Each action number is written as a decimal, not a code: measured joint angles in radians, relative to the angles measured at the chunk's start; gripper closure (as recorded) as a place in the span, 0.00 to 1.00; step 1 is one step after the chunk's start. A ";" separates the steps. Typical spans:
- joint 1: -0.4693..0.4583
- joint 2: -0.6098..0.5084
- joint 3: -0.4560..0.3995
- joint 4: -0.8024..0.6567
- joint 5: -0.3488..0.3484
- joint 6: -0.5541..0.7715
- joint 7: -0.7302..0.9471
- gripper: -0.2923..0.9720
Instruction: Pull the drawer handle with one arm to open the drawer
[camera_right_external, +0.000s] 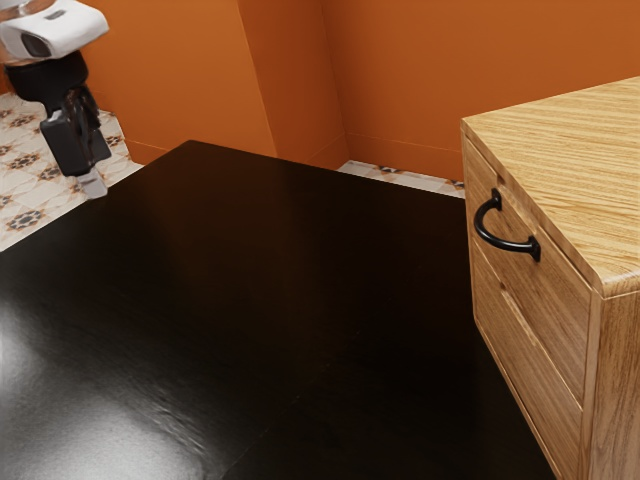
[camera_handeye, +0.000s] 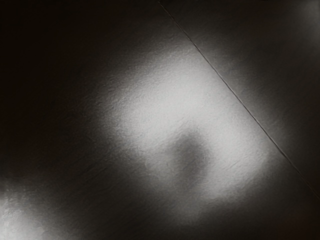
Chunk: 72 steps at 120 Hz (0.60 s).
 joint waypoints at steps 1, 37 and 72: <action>0.001 0.000 0.000 0.000 0.000 0.004 0.009 0.23; -0.102 -0.020 -0.052 -0.003 -0.044 0.069 0.262 0.23; -0.128 0.031 -0.088 -0.001 -0.053 0.171 0.492 0.23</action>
